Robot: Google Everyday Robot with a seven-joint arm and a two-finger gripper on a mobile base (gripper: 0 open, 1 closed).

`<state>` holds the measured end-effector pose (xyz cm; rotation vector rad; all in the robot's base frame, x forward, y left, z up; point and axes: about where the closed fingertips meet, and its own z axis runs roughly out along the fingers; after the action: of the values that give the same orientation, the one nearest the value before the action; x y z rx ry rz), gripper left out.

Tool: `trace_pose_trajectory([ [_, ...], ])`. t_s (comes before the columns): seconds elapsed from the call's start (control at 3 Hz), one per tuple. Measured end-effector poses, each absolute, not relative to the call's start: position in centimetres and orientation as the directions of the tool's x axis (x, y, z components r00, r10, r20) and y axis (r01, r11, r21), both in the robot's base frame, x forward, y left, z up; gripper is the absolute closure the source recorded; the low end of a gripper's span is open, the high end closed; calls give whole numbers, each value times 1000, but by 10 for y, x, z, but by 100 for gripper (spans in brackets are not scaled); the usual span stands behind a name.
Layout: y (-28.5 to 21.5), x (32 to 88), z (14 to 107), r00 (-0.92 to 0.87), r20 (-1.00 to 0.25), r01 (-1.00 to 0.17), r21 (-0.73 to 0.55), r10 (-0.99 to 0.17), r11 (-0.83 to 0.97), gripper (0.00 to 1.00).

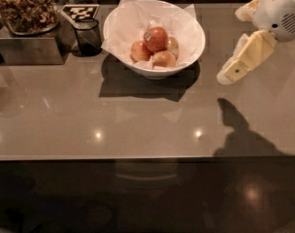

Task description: Pick apple from white bowl

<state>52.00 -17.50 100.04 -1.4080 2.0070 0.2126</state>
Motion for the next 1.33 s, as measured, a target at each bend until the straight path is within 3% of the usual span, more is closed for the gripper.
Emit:
trace_pose_trajectory([
  [0.67,-178,522,987,-245,-639,-861,-203,-729,467,0],
  [1.33,-151,583,963,-268,-732,-866,-101,-626,489,0],
])
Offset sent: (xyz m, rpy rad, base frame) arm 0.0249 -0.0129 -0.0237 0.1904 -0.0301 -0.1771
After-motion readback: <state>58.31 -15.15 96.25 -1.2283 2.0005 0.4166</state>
